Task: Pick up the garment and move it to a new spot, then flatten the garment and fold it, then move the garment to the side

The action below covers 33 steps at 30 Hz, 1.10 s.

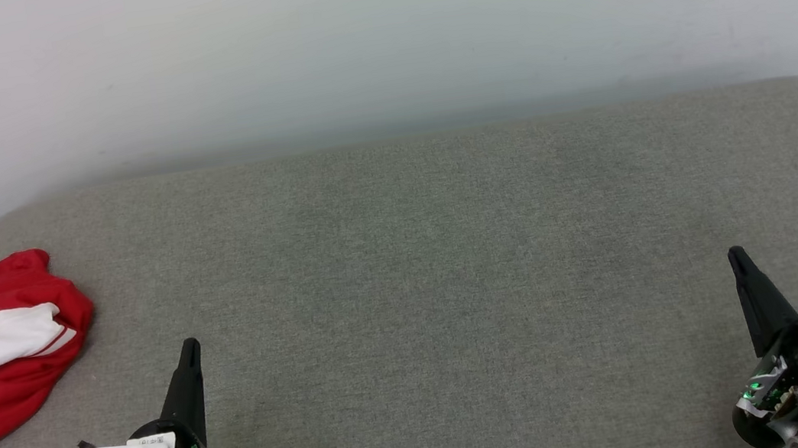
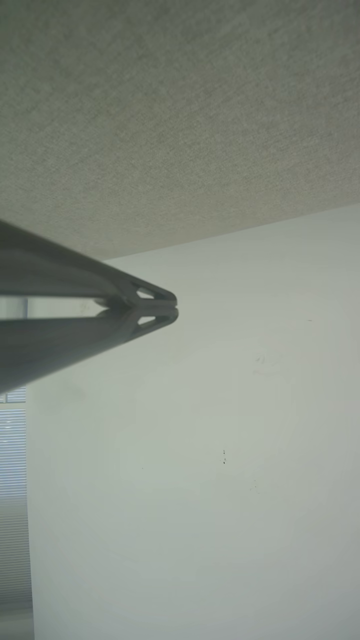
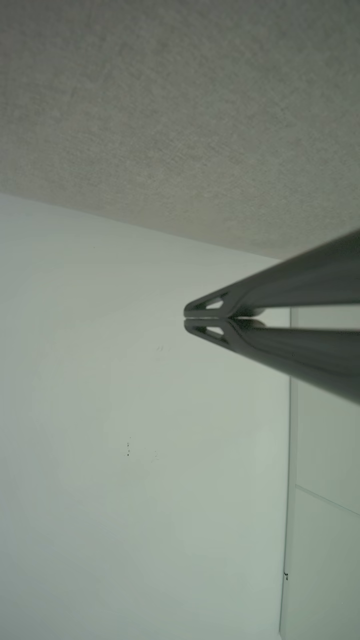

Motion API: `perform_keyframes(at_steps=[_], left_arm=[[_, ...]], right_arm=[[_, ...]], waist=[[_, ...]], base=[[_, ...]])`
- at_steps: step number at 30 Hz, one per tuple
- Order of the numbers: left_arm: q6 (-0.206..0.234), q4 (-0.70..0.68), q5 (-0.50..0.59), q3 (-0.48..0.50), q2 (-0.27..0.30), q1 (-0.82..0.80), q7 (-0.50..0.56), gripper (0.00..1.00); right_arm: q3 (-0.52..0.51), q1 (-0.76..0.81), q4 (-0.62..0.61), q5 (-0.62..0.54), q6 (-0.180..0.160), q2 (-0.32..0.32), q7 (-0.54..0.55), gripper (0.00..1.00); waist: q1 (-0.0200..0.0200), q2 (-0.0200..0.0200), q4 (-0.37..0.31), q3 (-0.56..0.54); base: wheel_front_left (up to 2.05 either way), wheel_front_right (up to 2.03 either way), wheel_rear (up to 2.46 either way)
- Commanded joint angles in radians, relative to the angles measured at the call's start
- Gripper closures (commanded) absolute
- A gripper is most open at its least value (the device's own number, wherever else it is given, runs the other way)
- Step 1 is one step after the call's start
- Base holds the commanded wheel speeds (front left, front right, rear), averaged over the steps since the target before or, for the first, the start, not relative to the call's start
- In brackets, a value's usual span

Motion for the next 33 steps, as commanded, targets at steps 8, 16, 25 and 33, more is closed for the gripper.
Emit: perform_keyframes(at_steps=[8, 16, 25, 33], left_arm=[[-0.003, 0.000, 0.004, 0.005, -0.001, -0.008, 0.003, 1.00], [-0.003, 0.000, 0.005, 0.005, -0.001, -0.008, 0.004, 1.00], [-0.003, 0.000, 0.005, 0.005, -0.002, -0.008, 0.004, 1.00], [-0.003, 0.000, 0.005, 0.005, -0.002, -0.008, 0.004, 1.00]], right_arm=[[-0.001, -0.012, 0.001, -0.005, 0.000, 0.005, 0.002, 1.00], [-0.001, -0.012, 0.001, -0.005, 0.000, 0.005, 0.002, 1.00], [-0.001, -0.012, 0.001, -0.005, 0.000, 0.005, 0.002, 1.00], [-0.001, -0.012, 0.001, -0.005, 0.000, 0.005, 0.002, 1.00]], waist=[[0.0000, 0.0000, 0.000, 0.000], [0.0000, 0.0000, 0.000, 0.000], [0.0000, 0.0000, 0.000, 0.000], [0.0000, 0.0000, 0.000, 0.000]], base=[[0.00, 0.00, 0.00], [0.00, 0.00, 0.00], [0.00, 0.00, 0.00], [0.00, 0.00, 0.00]])
